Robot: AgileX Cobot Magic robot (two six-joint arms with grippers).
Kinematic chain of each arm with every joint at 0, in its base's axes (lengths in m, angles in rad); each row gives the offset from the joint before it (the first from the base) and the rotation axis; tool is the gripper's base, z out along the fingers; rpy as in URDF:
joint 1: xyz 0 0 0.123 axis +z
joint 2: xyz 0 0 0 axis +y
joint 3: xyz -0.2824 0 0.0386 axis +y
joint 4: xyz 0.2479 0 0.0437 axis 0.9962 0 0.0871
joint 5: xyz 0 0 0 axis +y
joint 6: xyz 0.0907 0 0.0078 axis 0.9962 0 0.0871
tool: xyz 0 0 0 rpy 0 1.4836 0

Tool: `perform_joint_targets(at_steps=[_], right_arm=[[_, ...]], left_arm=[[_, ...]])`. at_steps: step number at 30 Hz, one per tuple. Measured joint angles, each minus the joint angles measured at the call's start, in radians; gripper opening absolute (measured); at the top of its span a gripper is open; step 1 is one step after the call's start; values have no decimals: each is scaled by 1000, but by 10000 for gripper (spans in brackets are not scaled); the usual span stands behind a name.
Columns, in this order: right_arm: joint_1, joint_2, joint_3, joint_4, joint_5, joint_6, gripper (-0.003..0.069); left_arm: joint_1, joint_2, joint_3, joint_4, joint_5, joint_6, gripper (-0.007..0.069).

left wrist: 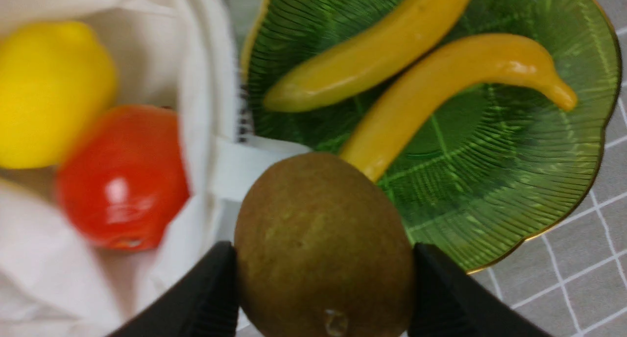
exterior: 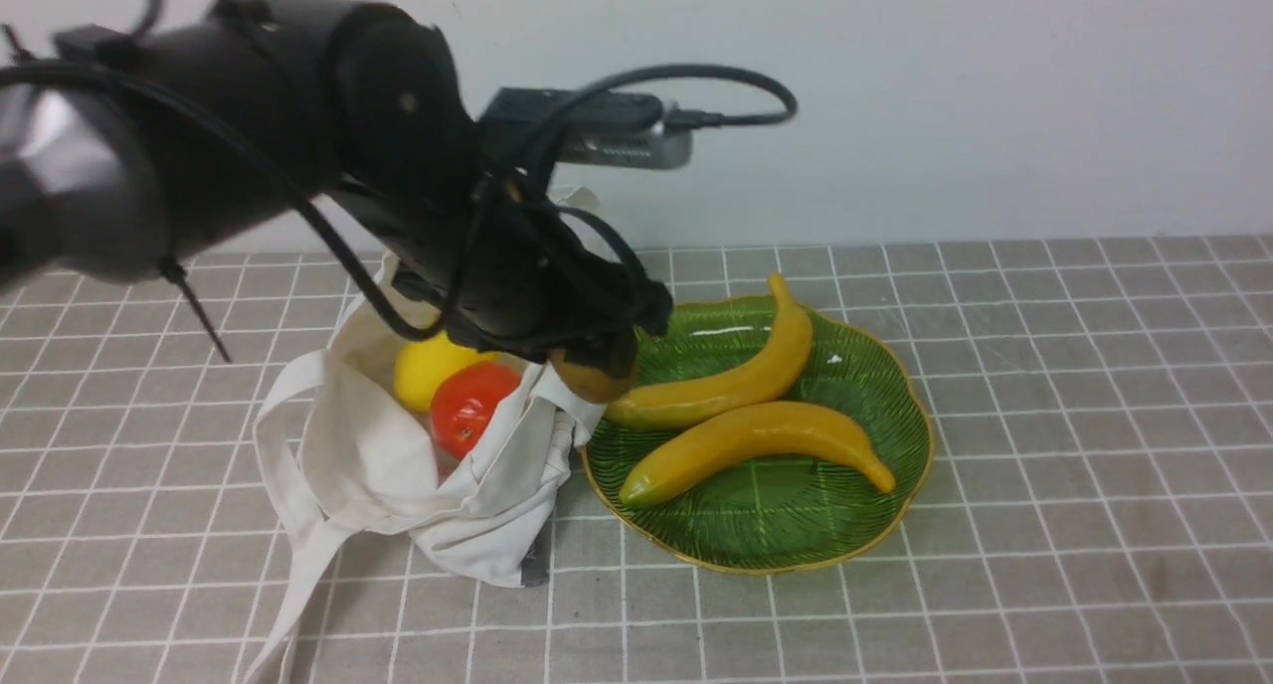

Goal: Take the fruit out of the bag on the grey coffee tablecloth and place them on the plate.
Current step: 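Move the kiwi from the bag and put it on the plate with the left gripper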

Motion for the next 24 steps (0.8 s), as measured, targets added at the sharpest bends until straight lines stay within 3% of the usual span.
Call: perform_joint_targets(at_steps=[11, 19, 24], right_arm=[[0, 0, 0, 0, 0, 0, -14], [0, 0, 0, 0, 0, 0, -14], [0, 0, 0, 0, 0, 0, -14]], left_arm=[[-94, 201, 0, -165, -163, 19, 399], [-95, 212, 0, -289, -241, 101, 610], [-86, 212, -40, -292, -224, 120, 619]])
